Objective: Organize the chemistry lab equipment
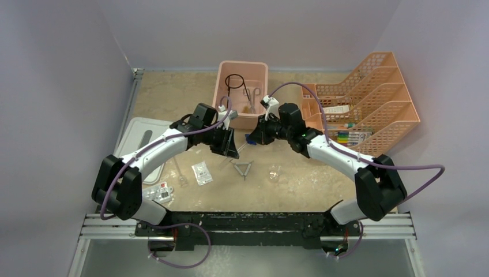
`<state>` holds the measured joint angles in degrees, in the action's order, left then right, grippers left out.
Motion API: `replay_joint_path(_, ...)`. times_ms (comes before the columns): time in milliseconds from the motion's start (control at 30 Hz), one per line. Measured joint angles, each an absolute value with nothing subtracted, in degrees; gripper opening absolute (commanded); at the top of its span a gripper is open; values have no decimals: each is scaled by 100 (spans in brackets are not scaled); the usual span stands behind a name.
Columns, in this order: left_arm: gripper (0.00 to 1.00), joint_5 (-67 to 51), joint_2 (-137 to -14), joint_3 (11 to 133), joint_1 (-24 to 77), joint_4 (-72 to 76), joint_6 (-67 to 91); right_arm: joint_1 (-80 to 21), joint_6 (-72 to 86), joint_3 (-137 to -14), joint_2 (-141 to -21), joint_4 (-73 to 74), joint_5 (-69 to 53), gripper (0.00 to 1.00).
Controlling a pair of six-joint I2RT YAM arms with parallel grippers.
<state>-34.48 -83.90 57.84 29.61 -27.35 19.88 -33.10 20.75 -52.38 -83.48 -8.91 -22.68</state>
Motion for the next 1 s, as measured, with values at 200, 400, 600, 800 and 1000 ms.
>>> replay_joint_path(200,10,-3361,-8364,5872,2969,-2801,1944,-3310,2161,-5262,-8250,-823,-2261,46)
replay_joint_path(400,11,-3328,-7898,5959,2965,-2801,1935,-3310,2421,-5454,-7559,-600,-1774,54)
replay_joint_path(600,8,-3227,-7605,6512,2963,-2602,2060,-3310,2550,-5996,-6976,-412,-607,56)
replay_joint_path(800,8,-2416,-7710,6947,2963,-1747,2665,-3310,2622,-6661,-6726,248,919,56)
replay_joint_path(1000,10,-1328,-8750,7797,2963,-982,3286,-3308,2543,-6825,-6556,493,1581,55)
